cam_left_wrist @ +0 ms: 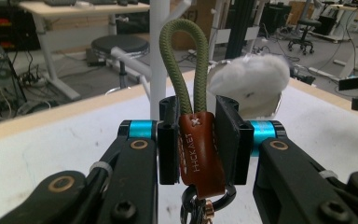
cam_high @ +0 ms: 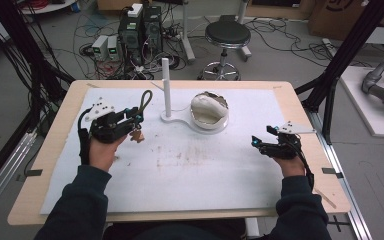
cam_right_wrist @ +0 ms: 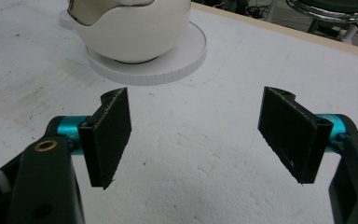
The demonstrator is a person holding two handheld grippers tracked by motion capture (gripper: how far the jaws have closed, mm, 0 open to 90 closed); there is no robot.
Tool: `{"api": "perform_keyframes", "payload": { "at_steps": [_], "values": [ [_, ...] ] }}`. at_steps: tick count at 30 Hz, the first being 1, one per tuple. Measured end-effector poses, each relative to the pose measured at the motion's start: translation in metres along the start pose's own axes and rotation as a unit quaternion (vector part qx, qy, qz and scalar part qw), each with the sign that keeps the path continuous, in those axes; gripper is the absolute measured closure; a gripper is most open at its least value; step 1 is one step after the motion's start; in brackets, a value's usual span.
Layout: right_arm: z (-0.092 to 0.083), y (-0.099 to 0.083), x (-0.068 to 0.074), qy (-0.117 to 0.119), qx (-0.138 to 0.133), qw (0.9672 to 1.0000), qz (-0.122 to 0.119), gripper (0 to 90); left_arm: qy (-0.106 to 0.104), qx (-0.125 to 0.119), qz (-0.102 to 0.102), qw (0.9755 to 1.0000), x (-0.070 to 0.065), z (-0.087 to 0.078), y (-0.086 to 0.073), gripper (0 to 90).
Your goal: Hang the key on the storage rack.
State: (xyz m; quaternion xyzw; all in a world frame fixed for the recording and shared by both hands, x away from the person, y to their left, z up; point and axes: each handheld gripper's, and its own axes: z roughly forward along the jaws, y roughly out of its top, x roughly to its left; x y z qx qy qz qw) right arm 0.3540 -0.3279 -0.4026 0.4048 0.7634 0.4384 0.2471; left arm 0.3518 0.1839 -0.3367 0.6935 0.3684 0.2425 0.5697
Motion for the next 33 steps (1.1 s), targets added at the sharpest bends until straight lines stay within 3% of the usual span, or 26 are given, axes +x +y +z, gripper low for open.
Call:
{"api": "perform_keyframes", "payload": {
  "at_steps": [6,13,15,22,26,33],
  "values": [
    [0.0,0.0,-0.001,-0.002,-0.002,1.0,0.0,26.0,0.002,0.007,0.029,0.9995,-0.003,0.02,0.026,71.1],
    [-0.001,0.0,-0.002,-0.002,-0.003,1.0,0.003,26.0,0.001,0.014,0.041,0.9991,-0.004,0.039,0.047,71.1],
    [-0.001,0.0,-0.002,-0.002,-0.003,1.0,0.004,26.0,-0.001,0.012,0.04,0.9991,-0.005,0.042,0.048,71.1],
    [-0.001,0.0,-0.002,-0.001,-0.003,1.0,0.004,26.0,0.006,0.039,0.038,0.9985,-0.004,0.055,0.042,71.0],
    [-0.001,0.0,-0.002,-0.001,-0.003,1.0,0.004,26.0,0.023,0.07,0.034,0.9967,0.002,0.069,0.035,71.1],
    [-0.001,-0.001,-0.003,0.0,-0.001,1.0,0.007,26.0,0.036,0.101,0.027,0.9938,0.005,0.091,0.024,71.0]
  ]
}}
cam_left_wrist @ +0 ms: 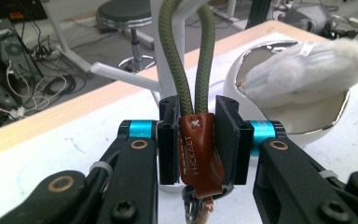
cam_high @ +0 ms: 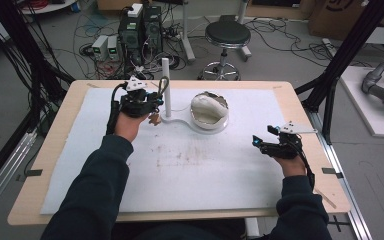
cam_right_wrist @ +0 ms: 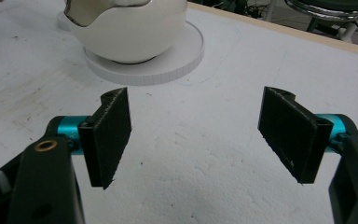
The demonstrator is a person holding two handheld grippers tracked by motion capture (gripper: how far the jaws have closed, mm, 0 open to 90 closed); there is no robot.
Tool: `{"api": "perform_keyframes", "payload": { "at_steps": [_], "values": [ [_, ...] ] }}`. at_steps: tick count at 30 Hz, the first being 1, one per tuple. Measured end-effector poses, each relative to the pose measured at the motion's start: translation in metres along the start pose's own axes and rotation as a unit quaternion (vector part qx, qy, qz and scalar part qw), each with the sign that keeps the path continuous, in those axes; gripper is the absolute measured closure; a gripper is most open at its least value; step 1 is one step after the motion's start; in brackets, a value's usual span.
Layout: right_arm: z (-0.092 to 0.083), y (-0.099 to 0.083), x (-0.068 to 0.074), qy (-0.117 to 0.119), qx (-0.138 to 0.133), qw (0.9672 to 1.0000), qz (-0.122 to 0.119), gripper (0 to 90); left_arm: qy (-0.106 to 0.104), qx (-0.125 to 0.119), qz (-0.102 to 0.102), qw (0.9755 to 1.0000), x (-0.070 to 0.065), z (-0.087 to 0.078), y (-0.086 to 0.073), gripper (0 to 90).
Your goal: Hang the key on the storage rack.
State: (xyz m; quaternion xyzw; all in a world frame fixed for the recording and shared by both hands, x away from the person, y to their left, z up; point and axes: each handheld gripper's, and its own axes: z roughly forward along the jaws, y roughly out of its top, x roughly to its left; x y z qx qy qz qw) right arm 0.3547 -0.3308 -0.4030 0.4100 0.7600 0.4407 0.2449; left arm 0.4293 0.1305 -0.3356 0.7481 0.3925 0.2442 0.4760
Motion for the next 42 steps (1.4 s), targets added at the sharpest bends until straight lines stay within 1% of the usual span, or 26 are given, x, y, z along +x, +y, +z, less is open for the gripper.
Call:
{"api": "perform_keyframes", "payload": {
  "at_steps": [2,5,8,10,13,15,18,19,23,25,26,27,28,30,31,32,33,34,35,36,37,38,39,40,42],
  "values": [
    [0.0,0.0,0.0,0.001,0.0,1.0,-0.001,26.0,-0.001,0.004,0.007,1.0,-0.001,0.004,-0.001,70.9],
    [0.0,0.0,-0.001,0.001,-0.001,1.0,-0.002,26.0,0.002,0.005,0.006,1.0,-0.003,0.005,-0.002,70.0],
    [-0.001,0.0,-0.001,0.001,-0.002,1.0,-0.002,26.0,0.001,0.005,-0.001,1.0,-0.003,0.005,-0.004,66.8],
    [-0.001,-0.001,-0.001,0.0,-0.002,1.0,-0.002,26.0,-0.004,0.008,-0.005,0.9999,-0.003,0.005,-0.007,64.3],
    [-0.001,0.0,0.0,0.0,0.0,1.0,-0.001,26.1,-0.001,0.012,-0.013,0.9998,0.0,0.005,-0.016,55.6],
    [-0.001,0.0,0.0,0.0,-0.001,1.0,-0.001,26.0,-0.001,0.008,-0.025,0.9997,0.003,0.003,-0.022,55.1],
    [-0.001,-0.001,0.0,0.001,-0.001,1.0,-0.001,26.0,-0.012,-0.008,-0.052,0.9985,0.01,-0.003,-0.034,52.3],
    [-0.001,-0.001,0.0,0.001,0.0,1.0,-0.001,26.1,-0.016,-0.011,-0.06,0.998,0.012,-0.005,-0.037,49.2],
    [-0.001,-0.001,0.0,0.002,0.001,1.0,0.0,26.2,-0.032,-0.029,-0.078,0.9961,0.02,-0.021,-0.051,39.5],
    [-0.001,0.0,0.0,0.004,0.0,1.0,-0.001,26.2,-0.039,-0.048,-0.089,0.9941,0.025,-0.031,-0.061,33.6],
    [-0.001,-0.001,0.001,0.005,0.0,1.0,-0.002,26.2,-0.045,-0.055,-0.09,0.9934,0.028,-0.036,-0.066,30.4],
    [-0.001,-0.001,0.001,0.007,0.0,1.0,-0.001,26.2,-0.045,-0.063,-0.094,0.9926,0.031,-0.04,-0.072,24.0],
    [-0.001,-0.001,0.001,0.006,-0.001,1.0,-0.001,26.2,-0.042,-0.07,-0.097,0.9919,0.033,-0.045,-0.078,20.6],
    [0.0,0.0,0.002,0.006,0.0,1.0,-0.002,26.2,-0.047,-0.081,-0.1,0.9906,0.038,-0.053,-0.087,20.2],
    [0.0,0.0,0.002,0.007,0.001,1.0,-0.003,26.2,-0.048,-0.086,-0.096,0.9906,0.04,-0.056,-0.091,20.2],
    [0.0,0.0,0.003,0.008,0.0,1.0,-0.003,26.2,-0.051,-0.092,-0.087,0.9907,0.042,-0.06,-0.095,20.2],
    [0.0,0.0,0.003,0.007,0.0,1.0,-0.004,26.2,-0.057,-0.088,-0.075,0.9917,0.043,-0.063,-0.096,20.8],
    [0.0,0.0,0.003,0.006,0.001,1.0,-0.004,26.2,-0.064,-0.087,-0.063,0.9921,0.043,-0.065,-0.097,22.6],
    [0.0,0.0,0.003,0.006,0.001,1.0,-0.003,26.1,-0.065,-0.096,-0.041,0.9924,0.043,-0.067,-0.099,26.1],
    [0.0,0.0,0.003,0.005,0.001,1.0,-0.003,26.2,-0.068,-0.106,-0.022,0.9918,0.042,-0.069,-0.101,27.0],
    [0.0,0.0,0.003,0.004,0.001,1.0,-0.001,26.2,-0.072,-0.109,-0.013,0.9914,0.04,-0.07,-0.103,27.0],
    [0.0,-0.001,0.003,0.005,0.001,1.0,-0.003,26.2,-0.075,-0.105,-0.01,0.9915,0.04,-0.071,-0.105,27.0],
    [0.0,-0.001,0.003,0.005,0.002,1.0,-0.003,26.1,-0.074,-0.102,-0.006,0.992,0.039,-0.072,-0.107,27.0],
    [0.0,-0.001,0.003,0.005,0.002,1.0,-0.002,26.2,-0.074,-0.102,-0.007,0.9921,0.039,-0.073,-0.11,27.0],
    [0.0,-0.001,0.003,0.005,0.002,1.0,-0.001,26.2,-0.069,-0.096,-0.016,0.9929,0.041,-0.075,-0.114,26.6]
  ]
}}
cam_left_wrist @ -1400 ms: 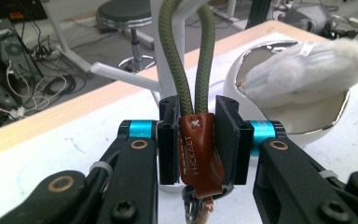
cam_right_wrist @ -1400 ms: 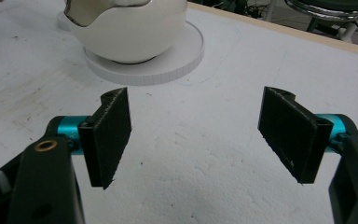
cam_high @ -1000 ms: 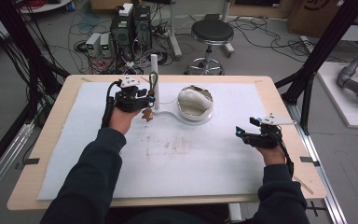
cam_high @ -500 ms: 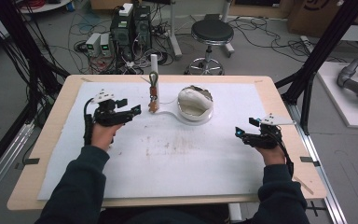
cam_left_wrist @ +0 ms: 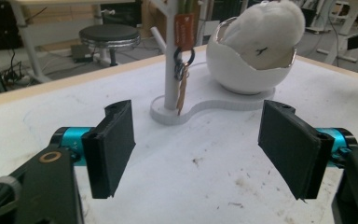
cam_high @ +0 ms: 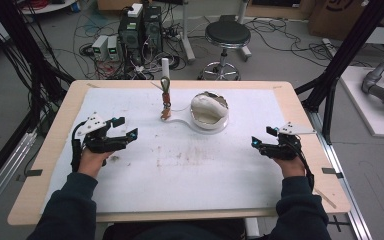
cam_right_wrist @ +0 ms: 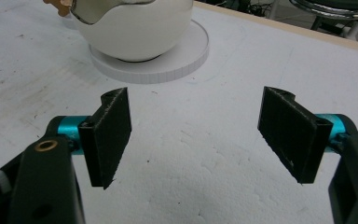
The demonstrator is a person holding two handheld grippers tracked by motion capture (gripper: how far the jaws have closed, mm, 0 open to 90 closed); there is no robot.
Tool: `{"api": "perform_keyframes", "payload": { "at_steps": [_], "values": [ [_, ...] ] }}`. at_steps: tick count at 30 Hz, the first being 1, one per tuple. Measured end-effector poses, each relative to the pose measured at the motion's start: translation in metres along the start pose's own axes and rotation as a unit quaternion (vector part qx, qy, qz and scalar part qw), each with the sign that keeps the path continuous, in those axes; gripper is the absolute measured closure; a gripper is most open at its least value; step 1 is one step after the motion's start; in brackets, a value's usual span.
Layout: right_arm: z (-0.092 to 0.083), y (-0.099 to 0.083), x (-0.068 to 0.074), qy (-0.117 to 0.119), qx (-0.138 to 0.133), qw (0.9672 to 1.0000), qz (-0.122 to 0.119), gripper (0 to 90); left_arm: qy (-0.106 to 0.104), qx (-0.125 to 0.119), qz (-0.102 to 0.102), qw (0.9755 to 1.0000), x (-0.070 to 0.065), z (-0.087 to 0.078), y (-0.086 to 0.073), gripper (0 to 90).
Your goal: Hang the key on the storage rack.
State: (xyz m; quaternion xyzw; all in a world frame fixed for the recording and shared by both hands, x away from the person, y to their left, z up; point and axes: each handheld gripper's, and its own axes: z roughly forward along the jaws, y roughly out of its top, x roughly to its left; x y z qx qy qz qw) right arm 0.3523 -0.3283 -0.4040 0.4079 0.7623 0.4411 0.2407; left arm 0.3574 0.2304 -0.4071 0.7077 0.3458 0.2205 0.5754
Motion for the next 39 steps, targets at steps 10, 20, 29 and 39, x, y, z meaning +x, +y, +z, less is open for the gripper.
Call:
{"api": "perform_keyframes", "payload": {
  "at_steps": [10,20,29,39],
  "values": [
    [0.001,0.0,0.001,0.006,0.0,1.0,-0.003,26.1,0.039,-0.009,-0.014,0.9991,-0.003,-0.012,-0.01,20.5],
    [-0.002,-0.002,0.002,0.007,-0.004,1.0,0.001,25.7,0.03,-0.008,-0.002,0.9995,-0.014,-0.008,-0.01,20.5],
    [-0.001,-0.001,0.005,0.005,-0.004,1.0,-0.006,25.5,0.044,-0.016,-0.013,0.9988,-0.007,-0.013,-0.011,20.5],
    [-0.002,-0.001,0.006,0.001,-0.003,1.0,-0.006,25.3,0.043,-0.017,-0.013,0.9988,-0.007,-0.015,-0.011,20.5]
  ]
}}
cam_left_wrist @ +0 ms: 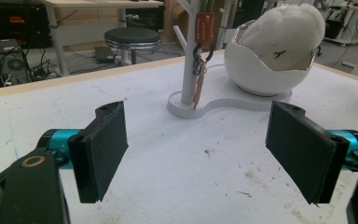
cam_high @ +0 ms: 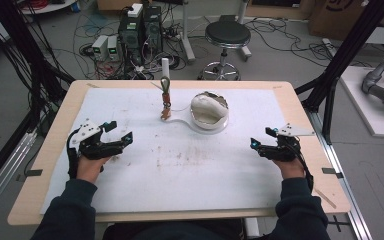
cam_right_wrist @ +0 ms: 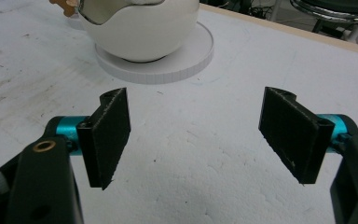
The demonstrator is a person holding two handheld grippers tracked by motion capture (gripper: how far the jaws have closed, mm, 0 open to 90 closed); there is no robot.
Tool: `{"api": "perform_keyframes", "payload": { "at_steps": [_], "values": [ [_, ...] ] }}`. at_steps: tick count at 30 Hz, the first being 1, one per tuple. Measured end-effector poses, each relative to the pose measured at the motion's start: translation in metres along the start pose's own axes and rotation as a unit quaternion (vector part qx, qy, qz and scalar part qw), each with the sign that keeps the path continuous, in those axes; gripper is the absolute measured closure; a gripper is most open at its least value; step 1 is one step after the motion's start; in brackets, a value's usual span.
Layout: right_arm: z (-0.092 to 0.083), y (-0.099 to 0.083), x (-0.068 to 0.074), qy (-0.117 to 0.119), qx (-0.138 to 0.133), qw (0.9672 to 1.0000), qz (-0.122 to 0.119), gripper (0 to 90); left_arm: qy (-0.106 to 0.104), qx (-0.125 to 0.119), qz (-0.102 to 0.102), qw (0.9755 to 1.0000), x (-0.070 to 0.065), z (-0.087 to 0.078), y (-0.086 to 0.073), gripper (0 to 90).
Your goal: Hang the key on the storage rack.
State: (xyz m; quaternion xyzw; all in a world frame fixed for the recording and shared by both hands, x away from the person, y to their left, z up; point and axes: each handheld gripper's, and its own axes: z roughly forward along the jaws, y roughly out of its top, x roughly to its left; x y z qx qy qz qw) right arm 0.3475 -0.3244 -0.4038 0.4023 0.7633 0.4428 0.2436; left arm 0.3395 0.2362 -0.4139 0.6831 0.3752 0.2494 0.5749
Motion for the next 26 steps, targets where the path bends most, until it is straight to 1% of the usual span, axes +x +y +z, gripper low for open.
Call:
{"api": "perform_keyframes", "payload": {
  "at_steps": [6,11,16,26],
  "values": [
    [0.0001,0.0011,0.0013,0.0,-0.003,1.0,0.0,25.1,-0.003,-0.001,-0.001,1.0,-0.0003,-0.0003,-0.0004,20.5],
    [0.0004,0.0009,0.0004,0.002,-0.004,1.0,-0.002,24.6,0.001,0.0,-0.001,1.0,0.0012,-0.0005,-0.0006,20.5],
    [0.0003,0.001,0.0008,0.003,-0.004,1.0,-0.002,24.4,0.005,-0.001,-0.006,1.0,0.0029,-0.0019,-0.0006,20.5],
    [0.0009,0.0009,0.0,0.004,-0.005,1.0,-0.002,24.0,0.008,0.003,-0.011,0.9999,0.0055,-0.0012,-0.0017,20.5]
  ]
}}
